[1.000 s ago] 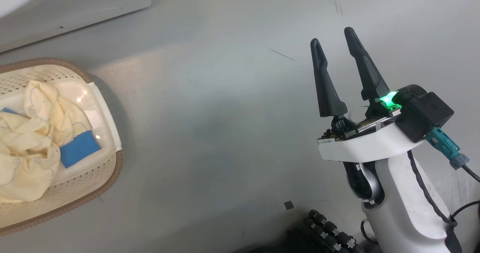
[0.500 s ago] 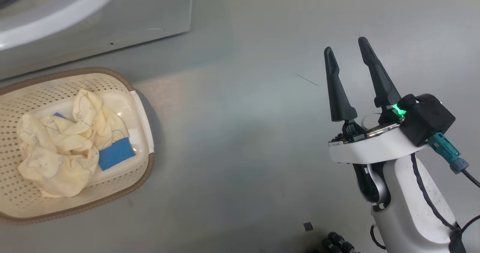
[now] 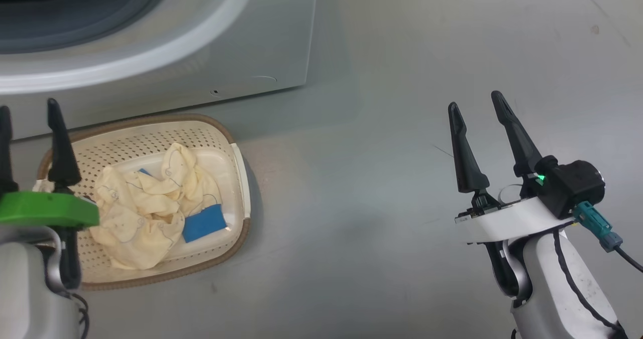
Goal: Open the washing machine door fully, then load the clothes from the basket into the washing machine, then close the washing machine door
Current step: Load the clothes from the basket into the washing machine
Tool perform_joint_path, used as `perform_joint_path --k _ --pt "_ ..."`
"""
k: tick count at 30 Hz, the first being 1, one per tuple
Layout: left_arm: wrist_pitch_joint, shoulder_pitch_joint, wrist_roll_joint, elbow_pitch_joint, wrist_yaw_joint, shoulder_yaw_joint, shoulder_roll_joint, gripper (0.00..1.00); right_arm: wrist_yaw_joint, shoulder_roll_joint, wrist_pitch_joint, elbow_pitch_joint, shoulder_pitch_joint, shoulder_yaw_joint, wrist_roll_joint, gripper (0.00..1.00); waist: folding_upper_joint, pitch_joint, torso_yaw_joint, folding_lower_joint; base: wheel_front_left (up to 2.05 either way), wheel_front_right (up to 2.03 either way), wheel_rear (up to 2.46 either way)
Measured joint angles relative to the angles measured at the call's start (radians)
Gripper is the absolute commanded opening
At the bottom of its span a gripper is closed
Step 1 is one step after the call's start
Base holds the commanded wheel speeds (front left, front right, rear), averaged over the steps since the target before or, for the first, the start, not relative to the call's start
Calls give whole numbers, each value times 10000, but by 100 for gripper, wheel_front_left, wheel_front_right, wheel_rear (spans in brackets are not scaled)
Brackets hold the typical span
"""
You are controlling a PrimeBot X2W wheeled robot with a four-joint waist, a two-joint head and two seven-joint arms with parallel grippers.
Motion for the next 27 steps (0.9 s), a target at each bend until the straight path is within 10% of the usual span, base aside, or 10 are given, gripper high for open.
perform_joint_path --k 27 --pt "2 4109 878 -1415 82 -859 -941 100 56 -203 2 765 2409 -247 -244 100 0 -3691 1321 -1 0 0 0"
